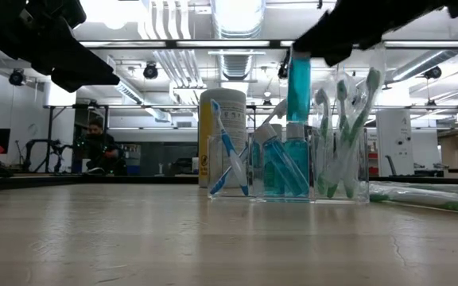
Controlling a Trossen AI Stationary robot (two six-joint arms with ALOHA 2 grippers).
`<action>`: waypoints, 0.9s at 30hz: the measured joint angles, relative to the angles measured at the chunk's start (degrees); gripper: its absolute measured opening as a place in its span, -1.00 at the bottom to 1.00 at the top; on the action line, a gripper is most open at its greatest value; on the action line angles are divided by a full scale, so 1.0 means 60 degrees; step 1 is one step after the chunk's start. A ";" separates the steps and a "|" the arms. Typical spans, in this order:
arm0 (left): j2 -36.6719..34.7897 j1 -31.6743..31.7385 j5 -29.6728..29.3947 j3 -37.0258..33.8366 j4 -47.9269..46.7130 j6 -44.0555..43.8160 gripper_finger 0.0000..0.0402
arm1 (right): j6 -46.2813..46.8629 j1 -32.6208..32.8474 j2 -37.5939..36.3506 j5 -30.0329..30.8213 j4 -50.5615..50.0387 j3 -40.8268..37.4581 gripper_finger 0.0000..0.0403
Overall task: Pick & Place toothbrushing station
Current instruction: Put the blue mouthwash into the middle section of the transparent organizer
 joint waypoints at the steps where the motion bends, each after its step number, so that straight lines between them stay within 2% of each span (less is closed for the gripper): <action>1: 0.0000 0.0000 0.0000 0.0000 0.0000 0.0000 -0.22 | 0.0012 -0.0069 0.0160 -0.0091 -0.0160 0.0096 -0.50; 10: 0.0000 0.0000 0.0000 0.0000 -0.0007 0.0000 -0.22 | 0.0443 -0.0224 0.1024 -0.0168 -0.0263 0.0646 -0.50; 23: 0.0000 0.0004 -0.0002 0.0000 -0.0020 0.0000 -0.22 | 0.0742 -0.0300 0.0376 0.0243 -0.2074 0.0514 -0.50; 27: 0.0000 0.0000 0.0000 0.0000 -0.0018 0.0000 -0.22 | 0.1260 -0.0393 0.0324 0.0020 -0.2292 0.0545 -0.50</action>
